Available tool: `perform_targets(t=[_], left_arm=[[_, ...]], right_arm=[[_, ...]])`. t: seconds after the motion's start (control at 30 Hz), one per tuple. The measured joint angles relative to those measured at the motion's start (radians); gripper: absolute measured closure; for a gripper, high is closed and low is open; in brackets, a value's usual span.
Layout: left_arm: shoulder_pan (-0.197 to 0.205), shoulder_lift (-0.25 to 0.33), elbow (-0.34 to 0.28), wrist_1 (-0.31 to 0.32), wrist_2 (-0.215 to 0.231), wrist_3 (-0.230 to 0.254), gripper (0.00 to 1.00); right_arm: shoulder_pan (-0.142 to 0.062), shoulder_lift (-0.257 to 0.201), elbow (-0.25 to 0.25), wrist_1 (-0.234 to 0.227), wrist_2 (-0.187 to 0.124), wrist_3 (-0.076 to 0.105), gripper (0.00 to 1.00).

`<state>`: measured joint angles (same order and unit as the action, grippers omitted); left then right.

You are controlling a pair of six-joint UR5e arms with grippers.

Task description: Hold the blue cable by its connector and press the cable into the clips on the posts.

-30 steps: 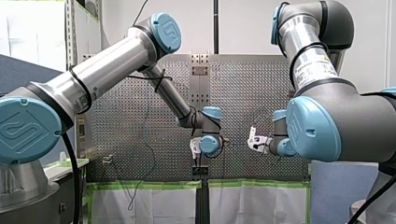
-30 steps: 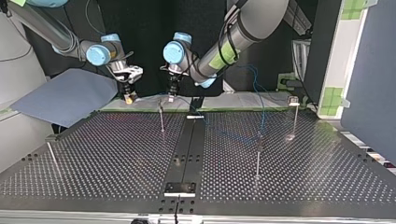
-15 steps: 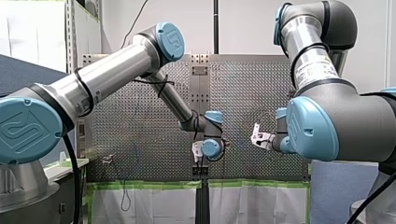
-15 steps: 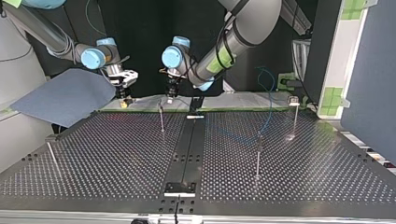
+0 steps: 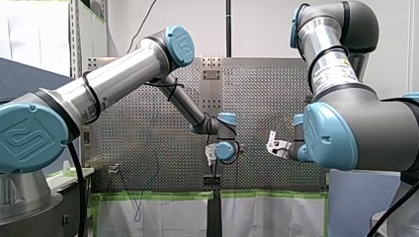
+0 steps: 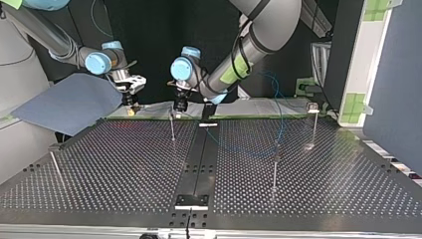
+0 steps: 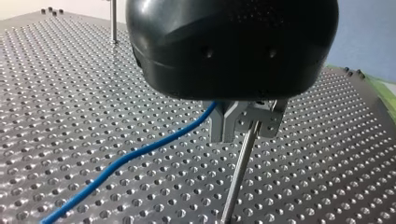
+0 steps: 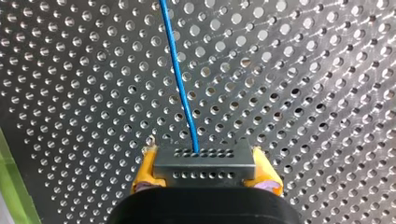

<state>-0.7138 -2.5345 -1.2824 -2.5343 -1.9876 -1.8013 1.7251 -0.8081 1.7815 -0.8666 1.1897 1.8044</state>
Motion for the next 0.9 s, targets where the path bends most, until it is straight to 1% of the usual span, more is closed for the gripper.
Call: perform_targets(t=[0.1,0.23,0.37,0.6,0.73,0.83,0.9], left_arm=[[0.004,0.0,0.0,0.007,0.006,-0.009,1.0],[0.009,0.0,0.0,0.009,0.007,-0.009,1.0],[0.006,0.0,0.0,0.009,-0.001,0.004,1.0],[-0.001,0.0,0.0,-0.01,-0.006,0.021,1.0],[-0.021,0.0,0.0,-0.038,-0.009,0.03,1.0],[-0.033,0.0,0.0,-0.068,-0.026,0.03,1.0],[-0.039,0.0,0.0,-0.08,-0.045,0.027,1.0]], right_arm=[[0.0,0.0,-0.002,0.0,-0.004,-0.002,1.0],[0.0,0.0,-0.002,0.0,-0.006,-0.003,1.0],[0.0,0.0,-0.003,0.001,-0.007,-0.005,1.0],[0.0,0.001,-0.003,0.001,-0.007,-0.005,1.0],[0.0,0.001,-0.003,0.002,-0.007,-0.005,1.0],[0.001,0.001,-0.003,0.002,-0.007,-0.005,1.0],[0.002,0.001,-0.003,0.003,-0.007,-0.006,1.0]])
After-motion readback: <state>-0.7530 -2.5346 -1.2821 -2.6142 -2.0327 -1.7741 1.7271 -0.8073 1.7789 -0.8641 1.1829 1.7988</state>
